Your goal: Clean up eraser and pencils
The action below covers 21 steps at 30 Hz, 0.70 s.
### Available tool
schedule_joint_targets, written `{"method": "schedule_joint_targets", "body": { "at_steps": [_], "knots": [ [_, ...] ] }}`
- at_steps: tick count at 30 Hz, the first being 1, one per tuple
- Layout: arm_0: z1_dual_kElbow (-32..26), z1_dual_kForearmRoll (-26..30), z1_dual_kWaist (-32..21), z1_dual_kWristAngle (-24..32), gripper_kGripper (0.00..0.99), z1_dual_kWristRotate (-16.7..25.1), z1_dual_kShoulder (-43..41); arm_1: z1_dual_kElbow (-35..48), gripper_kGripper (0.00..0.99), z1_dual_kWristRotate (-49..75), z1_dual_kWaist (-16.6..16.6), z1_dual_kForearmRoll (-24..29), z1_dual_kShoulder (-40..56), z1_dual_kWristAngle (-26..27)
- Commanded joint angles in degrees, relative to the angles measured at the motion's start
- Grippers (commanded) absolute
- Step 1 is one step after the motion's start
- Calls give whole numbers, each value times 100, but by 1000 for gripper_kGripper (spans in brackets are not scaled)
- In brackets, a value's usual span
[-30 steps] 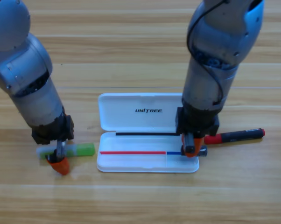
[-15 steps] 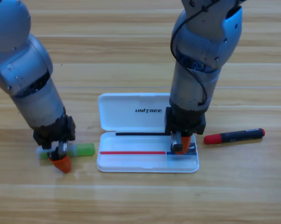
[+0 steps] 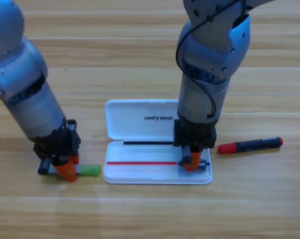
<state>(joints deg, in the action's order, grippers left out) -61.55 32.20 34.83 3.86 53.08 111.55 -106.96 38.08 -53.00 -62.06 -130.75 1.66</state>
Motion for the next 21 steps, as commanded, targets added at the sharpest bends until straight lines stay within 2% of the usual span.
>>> {"method": "schedule_joint_targets", "body": {
  "at_steps": [1,8,13,18,21],
  "knots": [
    [144,-108,-424,97,0,300,552,70,808,-11,-193,-166,-109,-184],
    [161,-100,-415,88,0,238,437,35,881,-3,-193,-719,744,-166],
    [135,-3,-415,88,0,238,270,518,890,244,-132,-851,1500,-105],
    [-23,287,-415,238,0,291,77,1177,890,815,325,-834,1675,-175],
    [-287,603,-415,369,0,309,-11,1529,888,1131,703,-482,1579,-184]
  ]
}}
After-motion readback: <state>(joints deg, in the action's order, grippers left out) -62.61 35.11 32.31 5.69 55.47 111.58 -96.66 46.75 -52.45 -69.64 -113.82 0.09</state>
